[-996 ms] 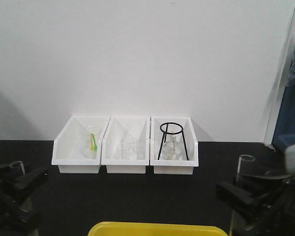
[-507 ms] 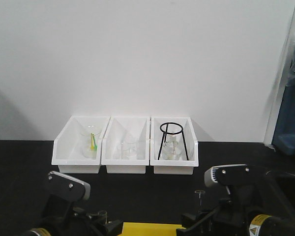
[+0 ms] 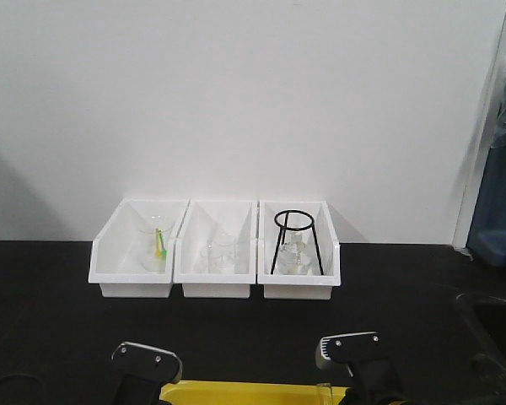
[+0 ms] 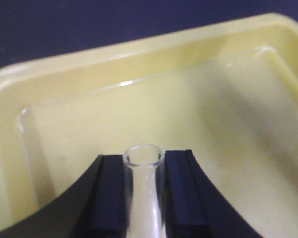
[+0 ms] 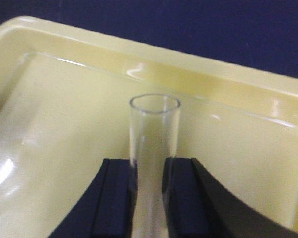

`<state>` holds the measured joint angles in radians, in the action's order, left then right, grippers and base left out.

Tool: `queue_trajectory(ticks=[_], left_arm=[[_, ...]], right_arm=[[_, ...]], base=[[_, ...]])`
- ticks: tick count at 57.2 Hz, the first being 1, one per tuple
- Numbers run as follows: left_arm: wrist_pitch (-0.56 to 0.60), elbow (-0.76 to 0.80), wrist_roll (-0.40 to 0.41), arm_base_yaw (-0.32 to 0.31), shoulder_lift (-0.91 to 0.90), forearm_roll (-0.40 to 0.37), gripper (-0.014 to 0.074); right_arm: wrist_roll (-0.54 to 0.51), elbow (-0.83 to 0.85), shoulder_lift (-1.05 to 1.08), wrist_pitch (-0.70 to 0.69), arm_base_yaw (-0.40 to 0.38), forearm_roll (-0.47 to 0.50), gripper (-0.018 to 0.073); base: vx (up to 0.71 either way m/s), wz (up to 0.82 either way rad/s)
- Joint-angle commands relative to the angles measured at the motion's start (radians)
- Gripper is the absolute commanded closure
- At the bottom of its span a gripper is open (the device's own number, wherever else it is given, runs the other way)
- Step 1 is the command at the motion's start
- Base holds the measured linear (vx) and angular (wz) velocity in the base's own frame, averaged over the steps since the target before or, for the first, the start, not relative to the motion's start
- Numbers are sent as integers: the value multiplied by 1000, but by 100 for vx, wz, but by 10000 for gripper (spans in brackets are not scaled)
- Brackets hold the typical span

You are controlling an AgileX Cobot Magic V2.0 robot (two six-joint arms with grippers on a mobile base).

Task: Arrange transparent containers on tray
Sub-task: 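Open both grippers to release the tubes in the tray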

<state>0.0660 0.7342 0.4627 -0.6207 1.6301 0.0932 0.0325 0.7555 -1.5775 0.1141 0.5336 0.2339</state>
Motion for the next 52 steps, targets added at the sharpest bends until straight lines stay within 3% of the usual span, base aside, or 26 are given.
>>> queue_trajectory(ticks=[1, 14, 36, 52], left_arm=[[87, 29, 8, -6, 2, -8, 240], [120, 28, 8, -6, 23, -8, 180], [235, 28, 8, -5, -25, -8, 177], [241, 28, -40, -4, -183, -6, 179]], right_arm=[[-6, 31, 5, -61, -4, -2, 426], [-6, 31, -34, -61, -4, -2, 361], [-6, 31, -39, -57, -4, -2, 123], [-6, 31, 55, -59, -4, -3, 130]], base=[[0, 0], [0, 0], [0, 0], [0, 0]])
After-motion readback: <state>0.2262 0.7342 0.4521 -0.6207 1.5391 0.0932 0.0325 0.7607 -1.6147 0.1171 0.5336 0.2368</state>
